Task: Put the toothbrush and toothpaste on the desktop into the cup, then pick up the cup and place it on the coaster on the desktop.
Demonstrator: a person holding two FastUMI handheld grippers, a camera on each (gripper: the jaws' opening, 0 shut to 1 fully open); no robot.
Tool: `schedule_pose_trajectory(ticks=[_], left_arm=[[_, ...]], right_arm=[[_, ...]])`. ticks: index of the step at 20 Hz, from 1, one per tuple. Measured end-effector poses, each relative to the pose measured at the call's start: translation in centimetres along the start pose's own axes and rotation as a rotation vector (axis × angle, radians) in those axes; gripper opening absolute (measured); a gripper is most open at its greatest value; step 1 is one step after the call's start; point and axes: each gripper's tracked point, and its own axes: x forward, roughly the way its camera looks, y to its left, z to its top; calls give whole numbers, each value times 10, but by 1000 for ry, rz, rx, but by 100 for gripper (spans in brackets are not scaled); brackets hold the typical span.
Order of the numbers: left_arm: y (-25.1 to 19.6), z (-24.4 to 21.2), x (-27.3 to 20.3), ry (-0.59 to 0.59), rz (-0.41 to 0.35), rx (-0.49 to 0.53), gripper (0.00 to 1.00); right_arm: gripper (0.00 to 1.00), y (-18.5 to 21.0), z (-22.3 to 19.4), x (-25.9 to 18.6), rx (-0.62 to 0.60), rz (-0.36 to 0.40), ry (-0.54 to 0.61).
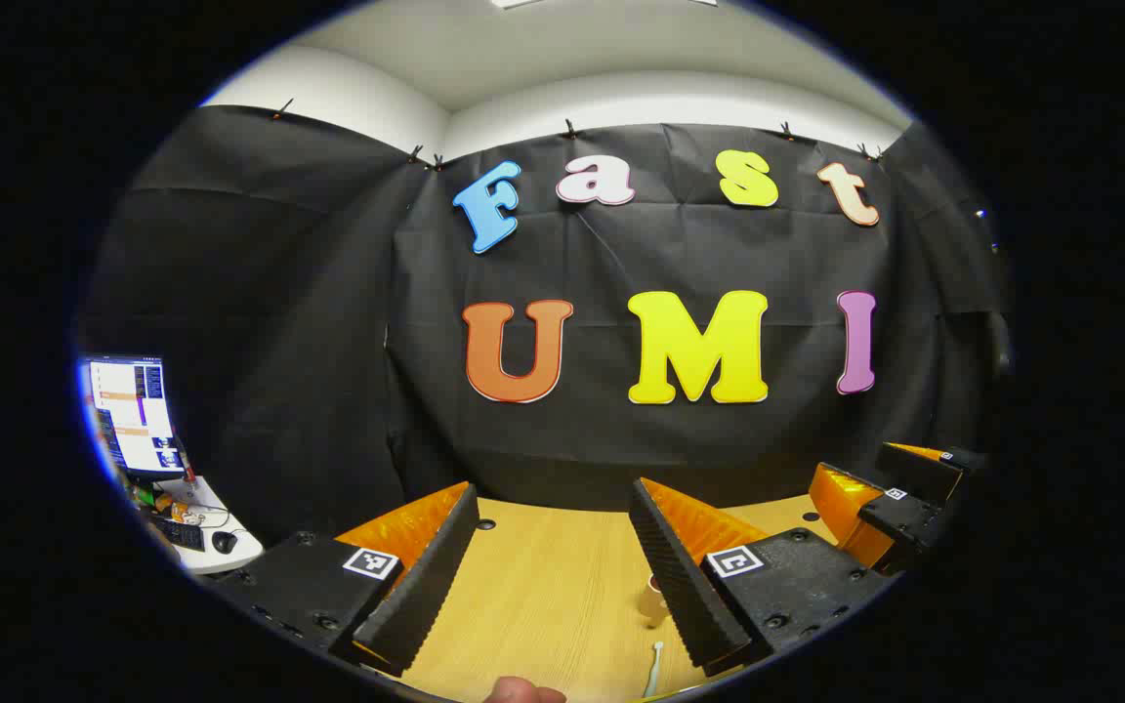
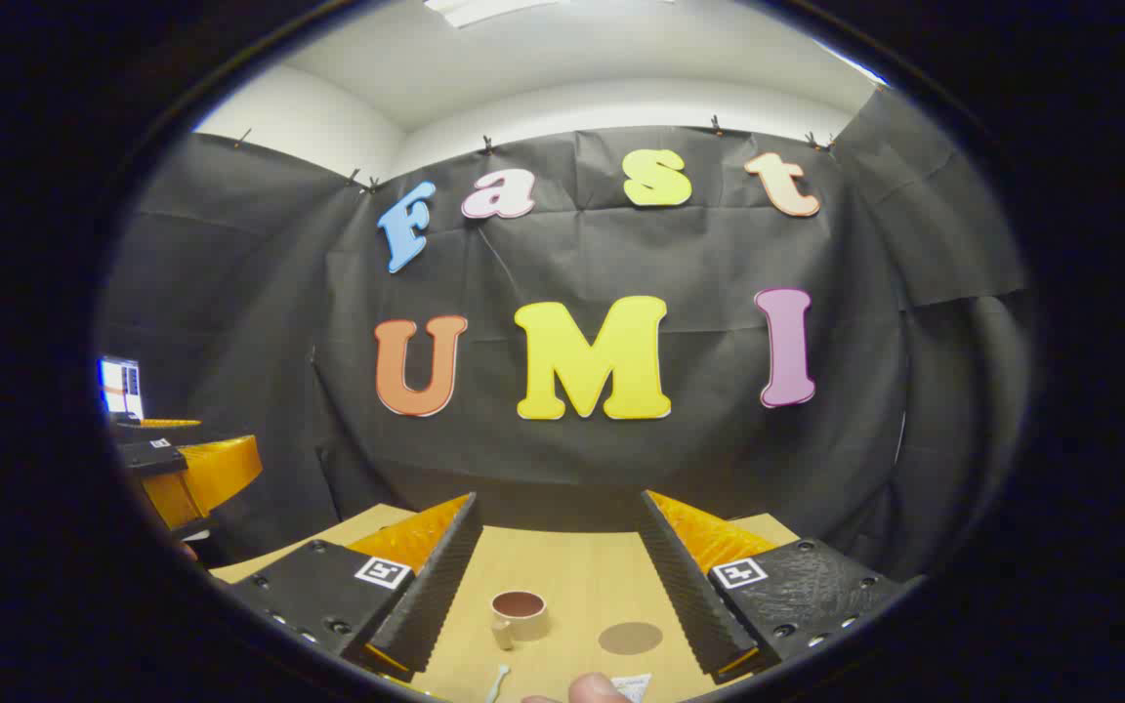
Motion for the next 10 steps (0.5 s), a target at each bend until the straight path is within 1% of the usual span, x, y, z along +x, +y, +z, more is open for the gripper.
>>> schedule_pose_trajectory(ticks=[1,2,3,4,5,6,7,8,9,10], left_arm=[[0,0,2,1,-7,-3,91],[-2,-1,4,1,-15,-8,99],[-3,-2,5,0,-23,-12,91],[-4,-3,7,0,-29,-20,90],[-5,-3,9,3,-34,-31,98],[-7,-6,10,9,-40,-37,98],[-8,-7,13,13,-45,-39,91],[-9,-8,16,15,-49,-41,99],[-10,-9,18,18,-53,-46,99],[-10,-8,21,20,-56,-50,98]], right_arm=[[97,0,2,1,0,-7,-3],[96,0,4,1,-1,-9,-8],[96,0,7,2,-3,-12,-15],[97,-2,8,2,-7,-20,-21],[96,-4,11,2,-8,-27,-27],[96,-7,12,2,-7,-37,-34],[96,-10,14,4,-6,-47,-38],[97,-13,14,4,-8,-56,-40],[96,-16,15,5,-13,-64,-40],[97,-18,15,7,-17,-72,-40]])
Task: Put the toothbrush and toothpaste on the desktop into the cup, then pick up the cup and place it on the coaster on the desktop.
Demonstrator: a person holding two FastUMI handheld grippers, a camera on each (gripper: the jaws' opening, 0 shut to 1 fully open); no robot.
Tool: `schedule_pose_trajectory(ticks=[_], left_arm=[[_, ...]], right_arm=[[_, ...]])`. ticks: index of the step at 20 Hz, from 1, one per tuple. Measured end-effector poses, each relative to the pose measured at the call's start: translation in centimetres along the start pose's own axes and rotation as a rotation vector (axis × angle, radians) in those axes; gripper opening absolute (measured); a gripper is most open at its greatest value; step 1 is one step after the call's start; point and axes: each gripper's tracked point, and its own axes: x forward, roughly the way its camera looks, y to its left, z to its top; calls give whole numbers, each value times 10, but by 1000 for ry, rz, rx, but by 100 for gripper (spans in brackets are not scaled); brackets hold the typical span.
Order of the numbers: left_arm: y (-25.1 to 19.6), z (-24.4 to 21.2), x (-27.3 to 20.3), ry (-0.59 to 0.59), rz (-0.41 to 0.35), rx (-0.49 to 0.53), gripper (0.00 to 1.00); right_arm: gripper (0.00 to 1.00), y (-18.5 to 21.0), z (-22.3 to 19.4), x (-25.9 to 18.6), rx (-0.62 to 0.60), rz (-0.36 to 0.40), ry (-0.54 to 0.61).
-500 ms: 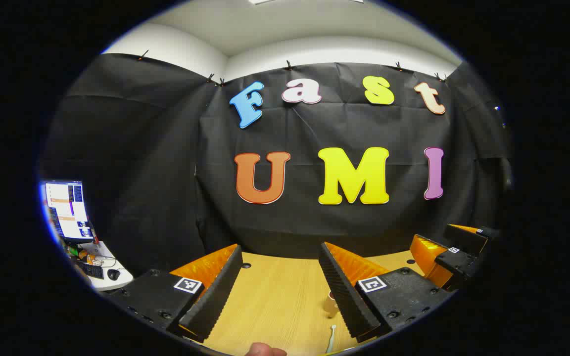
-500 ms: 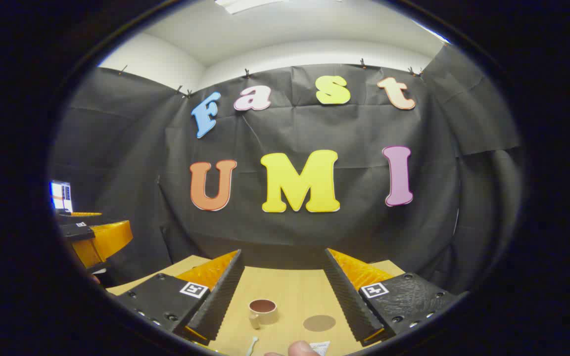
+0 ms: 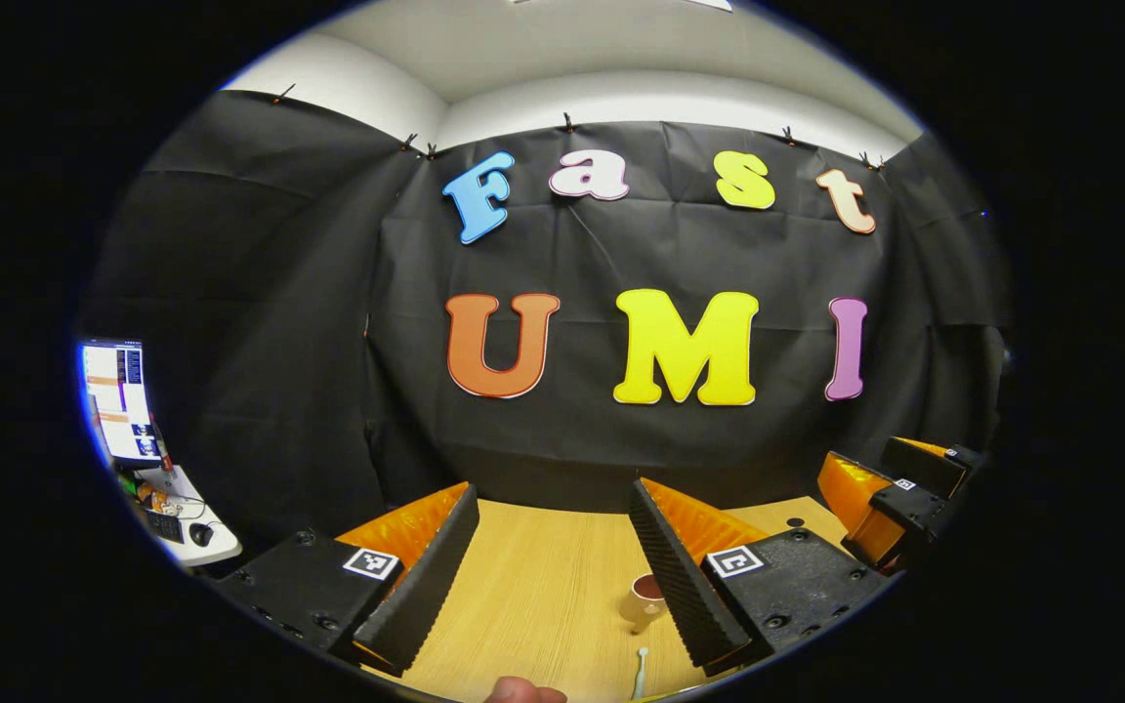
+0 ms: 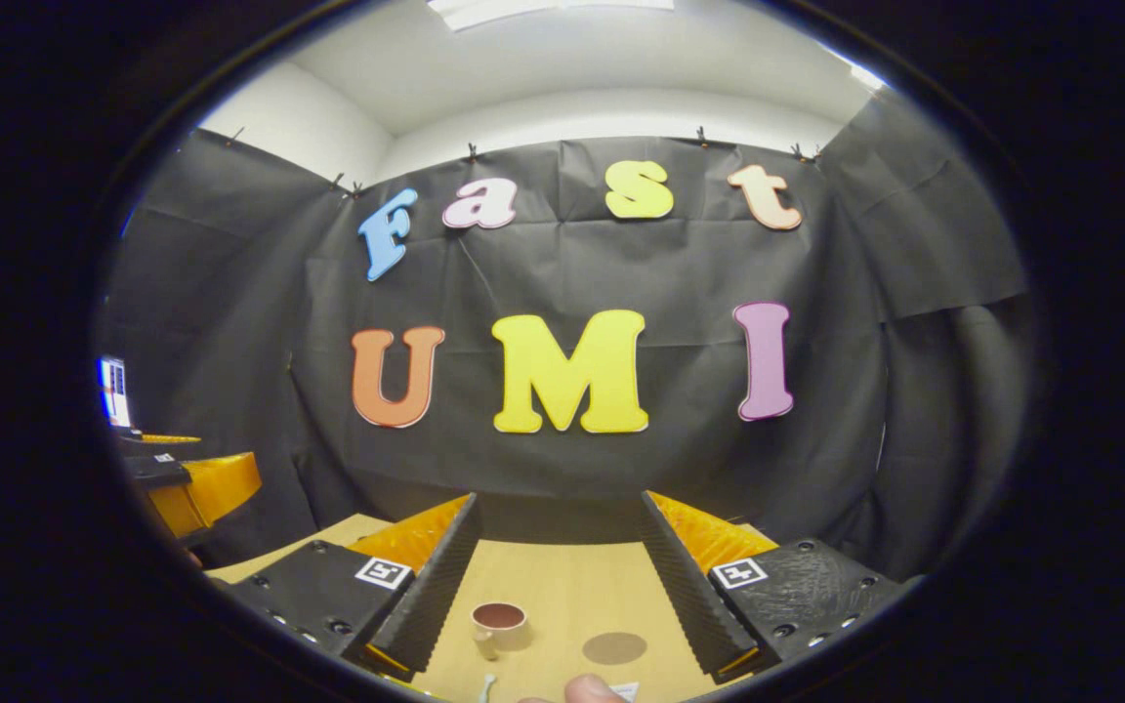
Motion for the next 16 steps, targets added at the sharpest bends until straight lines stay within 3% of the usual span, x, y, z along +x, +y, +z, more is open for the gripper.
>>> schedule_pose_trajectory(ticks=[2,3,4,16], left_arm=[[0,-3,5,9,-3,-5,99],[1,-3,6,8,-6,-4,91],[0,-2,7,8,-8,1,99],[-15,-16,14,34,-48,31,99]], right_arm=[[96,-3,1,3,-6,-12,2],[97,-5,3,4,-4,-18,-1],[97,-5,4,6,-1,-22,-3],[97,-27,-9,5,-28,-48,29]])
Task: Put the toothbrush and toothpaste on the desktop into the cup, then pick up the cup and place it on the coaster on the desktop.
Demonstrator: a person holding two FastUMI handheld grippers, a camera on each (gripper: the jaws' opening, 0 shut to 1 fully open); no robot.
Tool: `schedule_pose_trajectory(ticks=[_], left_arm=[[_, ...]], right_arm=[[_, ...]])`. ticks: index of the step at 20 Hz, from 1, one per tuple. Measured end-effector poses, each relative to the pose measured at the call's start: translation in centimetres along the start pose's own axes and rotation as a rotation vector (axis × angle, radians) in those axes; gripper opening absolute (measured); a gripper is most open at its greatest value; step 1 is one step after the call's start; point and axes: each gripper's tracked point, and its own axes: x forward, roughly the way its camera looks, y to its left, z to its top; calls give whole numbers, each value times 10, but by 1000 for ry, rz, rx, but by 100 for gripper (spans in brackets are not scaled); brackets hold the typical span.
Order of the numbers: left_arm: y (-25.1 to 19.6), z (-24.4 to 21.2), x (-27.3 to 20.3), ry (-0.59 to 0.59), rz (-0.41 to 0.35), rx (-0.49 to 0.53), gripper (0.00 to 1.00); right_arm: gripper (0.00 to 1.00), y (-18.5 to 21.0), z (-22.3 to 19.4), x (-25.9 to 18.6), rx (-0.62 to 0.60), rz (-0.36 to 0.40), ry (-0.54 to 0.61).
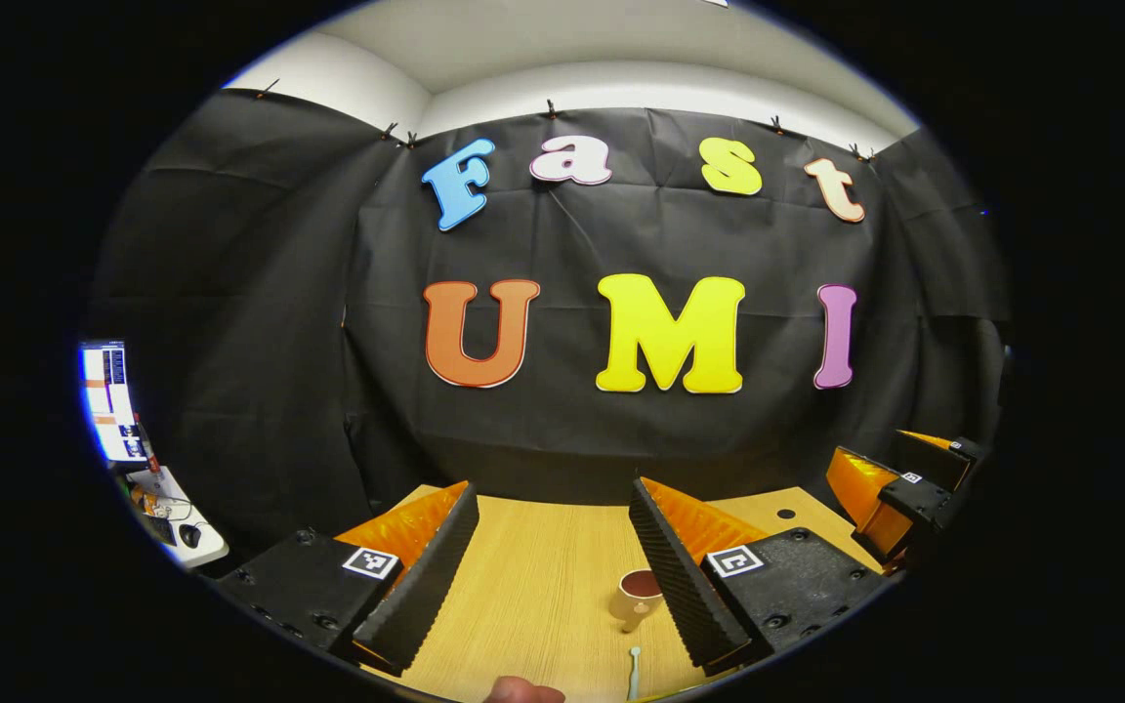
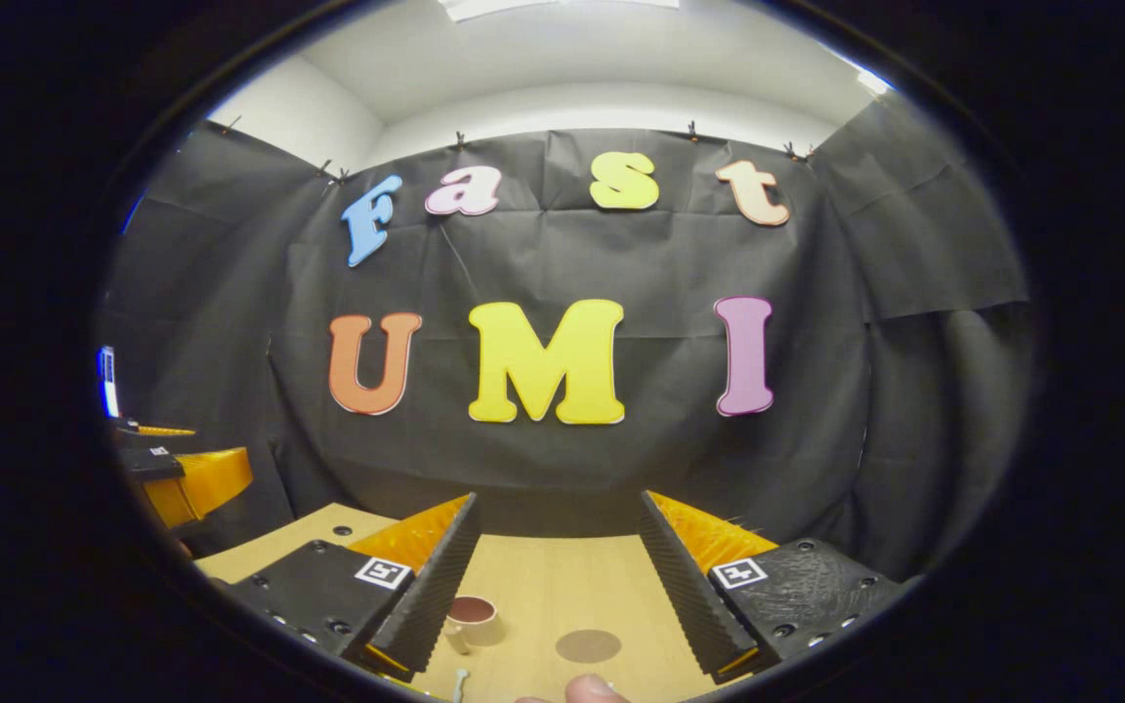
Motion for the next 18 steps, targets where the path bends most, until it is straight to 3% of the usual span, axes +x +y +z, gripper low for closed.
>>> schedule_pose_trajectory(ticks=[7,12,18], left_arm=[[-27,-48,-5,99,-79,19,98],[-53,-119,-20,312,-132,1,99],[-74,-195,-44,607,-168,-30,99]], right_arm=[[96,-43,-41,-17,-32,-34,123],[96,-75,-94,-32,-63,-39,274],[96,-76,-178,-46,-52,18,544]])
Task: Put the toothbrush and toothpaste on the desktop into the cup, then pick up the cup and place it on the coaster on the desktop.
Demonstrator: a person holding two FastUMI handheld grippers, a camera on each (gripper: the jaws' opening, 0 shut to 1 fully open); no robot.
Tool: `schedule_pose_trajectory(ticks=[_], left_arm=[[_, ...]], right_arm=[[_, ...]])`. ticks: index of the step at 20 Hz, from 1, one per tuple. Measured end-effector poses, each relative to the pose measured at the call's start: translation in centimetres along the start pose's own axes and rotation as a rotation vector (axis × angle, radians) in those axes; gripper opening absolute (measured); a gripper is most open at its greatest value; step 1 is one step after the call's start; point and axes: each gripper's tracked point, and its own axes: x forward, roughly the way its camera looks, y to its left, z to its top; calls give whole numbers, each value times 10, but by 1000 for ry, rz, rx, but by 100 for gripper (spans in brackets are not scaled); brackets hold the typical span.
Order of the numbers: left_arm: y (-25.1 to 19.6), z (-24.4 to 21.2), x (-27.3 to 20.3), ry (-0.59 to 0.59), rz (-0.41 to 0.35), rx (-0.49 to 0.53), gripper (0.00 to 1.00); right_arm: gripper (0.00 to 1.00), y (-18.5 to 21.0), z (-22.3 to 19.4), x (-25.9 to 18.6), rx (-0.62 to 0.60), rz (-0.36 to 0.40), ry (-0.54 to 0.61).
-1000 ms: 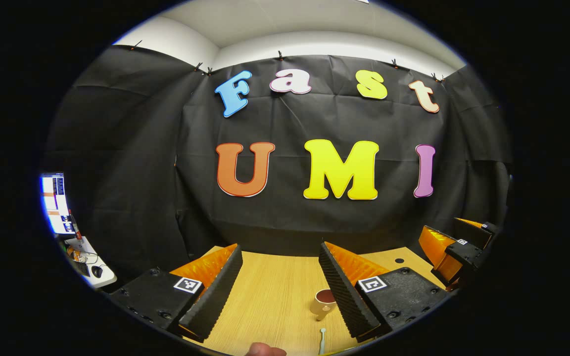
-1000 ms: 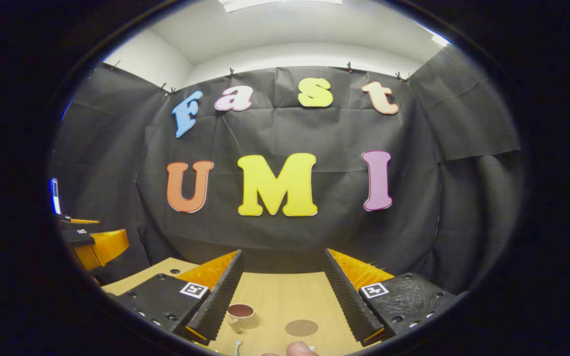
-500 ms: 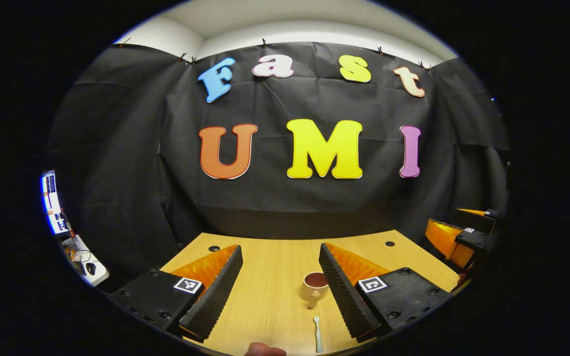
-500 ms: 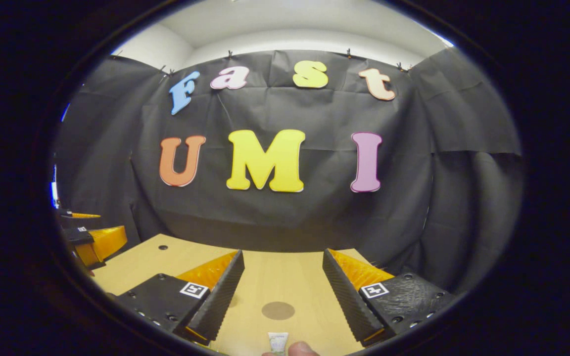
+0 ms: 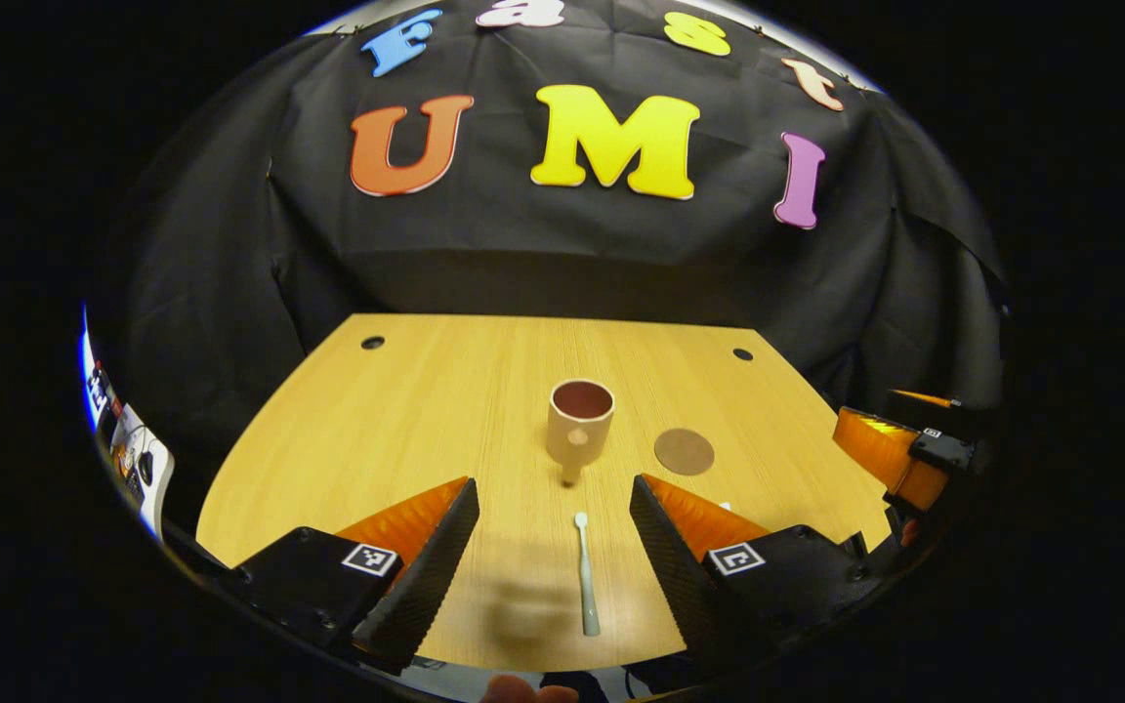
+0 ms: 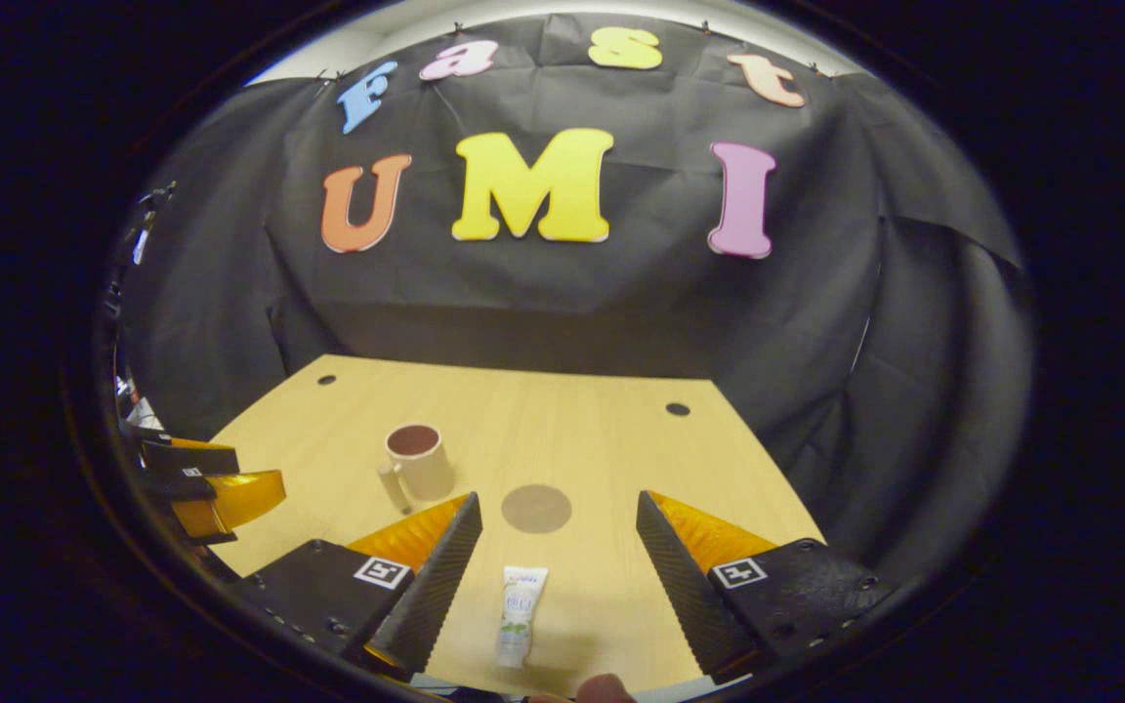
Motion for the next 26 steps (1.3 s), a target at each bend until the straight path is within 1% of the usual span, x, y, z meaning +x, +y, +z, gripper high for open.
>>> schedule_pose_trajectory(ticks=[4,6,9,11,12,15,16,17,18,19,20,21,22,25,26], left_arm=[[-11,-47,18,178,-30,-45,100],[-17,-65,33,228,-39,-76,100],[-18,-94,61,280,-29,-63,100],[-18,-107,68,315,-25,-73,100],[-18,-111,72,330,-21,-77,100],[-13,-114,77,357,-12,-81,100],[-13,-117,80,368,-10,-80,100],[-13,-119,82,380,-9,-75,99],[-12,-122,85,388,0,-67,99],[-11,-124,86,396,0,-63,96],[-12,-125,88,404,0,-59,95],[-14,-127,89,416,-3,-55,92],[-15,-130,91,421,-5,-50,90],[-15,-137,93,450,6,-49,83],[-14,-138,93,458,10,-46,82]], right_arm=[[96,-3,-44,13,-9,13,150],[96,-2,-62,16,2,17,207],[98,1,-81,21,13,21,271],[96,3,-89,24,2,22,288],[98,5,-93,25,-9,25,295],[98,9,-100,24,-27,37,318],[96,10,-104,25,-28,40,324],[98,10,-106,26,-29,39,329],[96,9,-108,26,-29,37,332],[98,8,-109,27,-27,34,336],[98,8,-110,28,-23,32,338],[98,7,-110,29,-20,30,340],[96,6,-111,29,-19,26,340],[98,2,-110,29,-17,14,340],[98,1,-111,29,-14,10,340]])
